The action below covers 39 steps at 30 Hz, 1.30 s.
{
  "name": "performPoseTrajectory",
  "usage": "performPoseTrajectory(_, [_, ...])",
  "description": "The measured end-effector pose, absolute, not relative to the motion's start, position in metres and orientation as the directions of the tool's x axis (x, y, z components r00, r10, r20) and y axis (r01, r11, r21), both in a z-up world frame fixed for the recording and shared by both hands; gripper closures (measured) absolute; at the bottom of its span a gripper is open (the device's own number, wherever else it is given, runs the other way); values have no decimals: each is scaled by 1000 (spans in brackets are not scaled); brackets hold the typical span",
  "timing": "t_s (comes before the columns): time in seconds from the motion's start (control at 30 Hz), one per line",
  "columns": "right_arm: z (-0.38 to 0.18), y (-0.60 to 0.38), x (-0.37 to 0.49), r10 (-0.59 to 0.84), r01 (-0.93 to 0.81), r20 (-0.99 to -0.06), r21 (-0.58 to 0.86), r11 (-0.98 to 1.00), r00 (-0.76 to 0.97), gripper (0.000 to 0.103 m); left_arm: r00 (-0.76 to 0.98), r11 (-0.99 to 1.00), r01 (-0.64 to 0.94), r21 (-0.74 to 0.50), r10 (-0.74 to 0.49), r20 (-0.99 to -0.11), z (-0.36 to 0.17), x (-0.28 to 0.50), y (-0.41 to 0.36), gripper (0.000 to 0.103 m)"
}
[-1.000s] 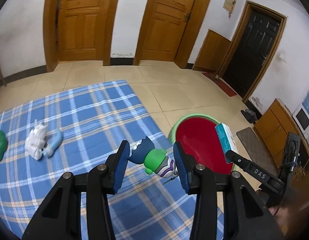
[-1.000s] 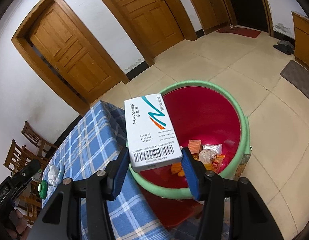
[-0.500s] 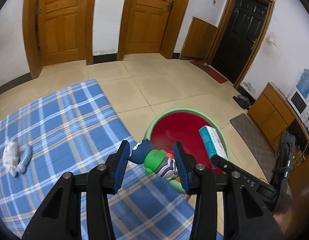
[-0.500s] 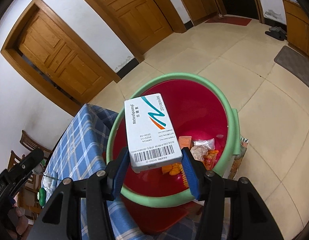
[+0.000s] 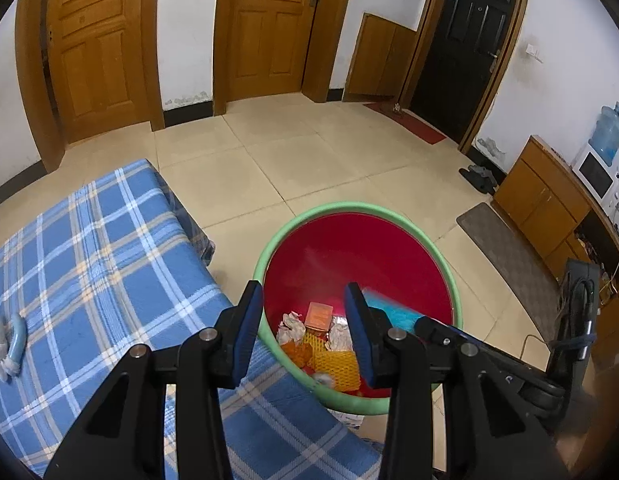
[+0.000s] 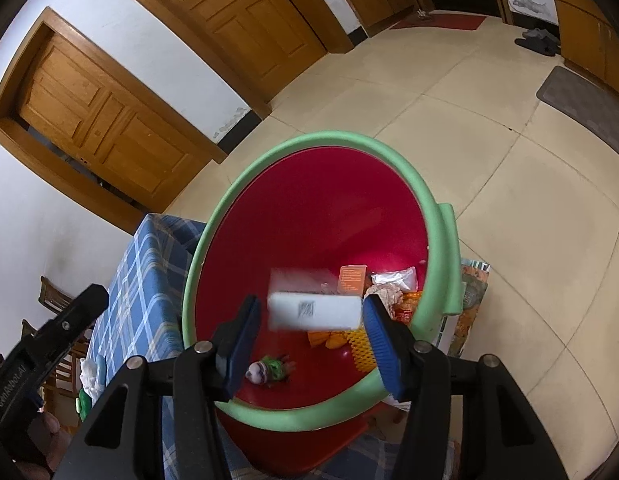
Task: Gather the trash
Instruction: 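Open both tools over the bucket to drop toy and box, then move both open tools back over the tablecloth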
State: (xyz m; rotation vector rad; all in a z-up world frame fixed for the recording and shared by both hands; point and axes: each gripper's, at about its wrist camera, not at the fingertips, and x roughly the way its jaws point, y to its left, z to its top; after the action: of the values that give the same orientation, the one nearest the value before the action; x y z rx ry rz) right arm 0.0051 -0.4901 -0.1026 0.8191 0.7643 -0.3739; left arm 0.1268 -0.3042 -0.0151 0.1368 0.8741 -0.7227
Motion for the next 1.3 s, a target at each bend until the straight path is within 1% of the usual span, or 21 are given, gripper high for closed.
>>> performPoseTrajectory(0.3, [-103, -490, 4, -15, 573, -734, 518, 635, 679, 46, 411, 776, 598, -201, -512, -754, -21, 131, -298, 60])
performPoseTrajectory(0.4, [-101, -488, 4, -15, 574, -735, 517, 635, 678, 45, 412, 786, 582, -211, -508, -756, -21, 134, -290, 52])
performPoseTrajectory(0.5, [-98, -485, 4, -23, 573, -735, 509, 642, 678, 42, 426, 801, 564, -203, -493, -758, -21, 136, -278, 52])
performPoseTrajectory(0.8, [-88, -472, 7, -39, 571, -733, 494, 656, 679, 36, 507, 875, 451, -174, -412, -757, -17, 156, -209, 51])
performPoseTrajectory(1.3, [-78, -454, 9, -68, 579, -746, 452, 678, 663, 30, 597, 958, 254, -131, -262, -758, -19, 188, -91, 49])
